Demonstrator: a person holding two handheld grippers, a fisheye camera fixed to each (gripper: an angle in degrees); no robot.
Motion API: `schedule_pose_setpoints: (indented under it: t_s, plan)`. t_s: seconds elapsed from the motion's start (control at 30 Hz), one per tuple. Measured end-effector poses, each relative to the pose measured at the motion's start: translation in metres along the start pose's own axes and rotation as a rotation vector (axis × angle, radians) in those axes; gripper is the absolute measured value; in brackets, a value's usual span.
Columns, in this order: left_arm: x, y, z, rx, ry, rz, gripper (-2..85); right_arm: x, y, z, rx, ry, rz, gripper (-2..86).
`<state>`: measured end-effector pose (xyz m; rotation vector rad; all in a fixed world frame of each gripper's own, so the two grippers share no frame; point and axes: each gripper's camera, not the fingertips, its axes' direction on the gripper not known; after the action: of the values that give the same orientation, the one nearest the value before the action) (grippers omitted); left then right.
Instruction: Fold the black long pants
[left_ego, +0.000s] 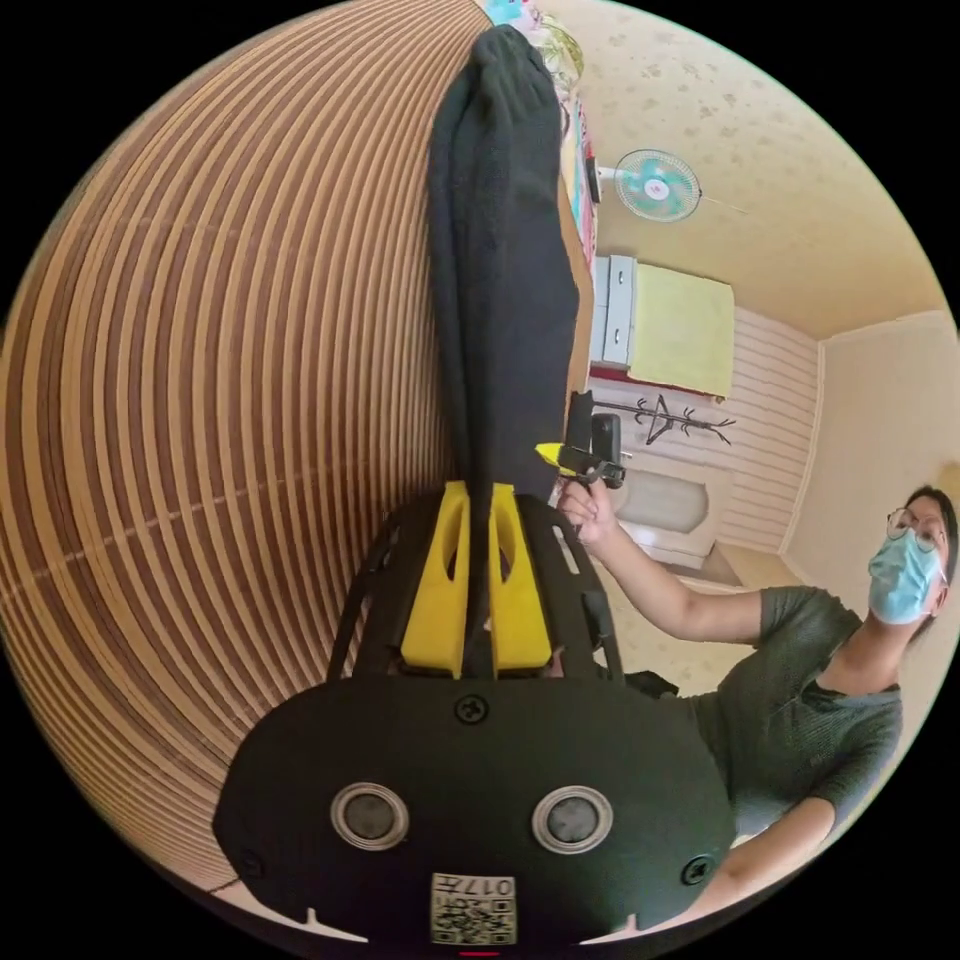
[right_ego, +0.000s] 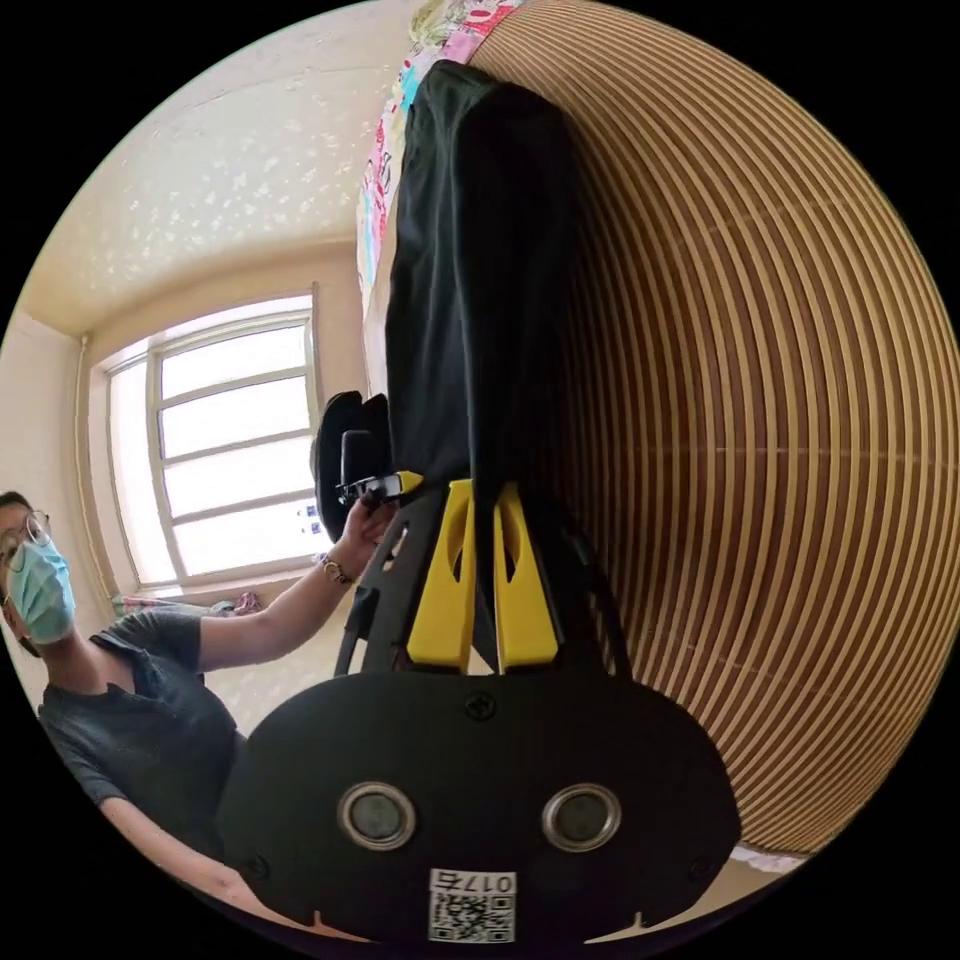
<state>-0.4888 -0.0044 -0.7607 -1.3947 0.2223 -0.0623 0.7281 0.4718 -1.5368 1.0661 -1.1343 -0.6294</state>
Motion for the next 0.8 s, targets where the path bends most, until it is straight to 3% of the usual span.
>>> schedule_pose_setpoints:
  t_s: [0.33,0.63,0.8]
  plan:
    - [0.151,0.135,-0.041,0.070,0.364,0.263,0.8,-0.143,0.184,-0.055,0.122,-0.391,-0.293,0.7]
    - [0.376,0.161,-0.101,0.082,0.381,0.774,1.2,-0.379,0.263,-0.106,0.173,-0.407,-0.811,0.5]
    - [0.426,0.123,-0.128,0.197,0.274,0.799,1.4,-0.468,0.259,-0.120,0.285,-0.358,-0.983,0.5]
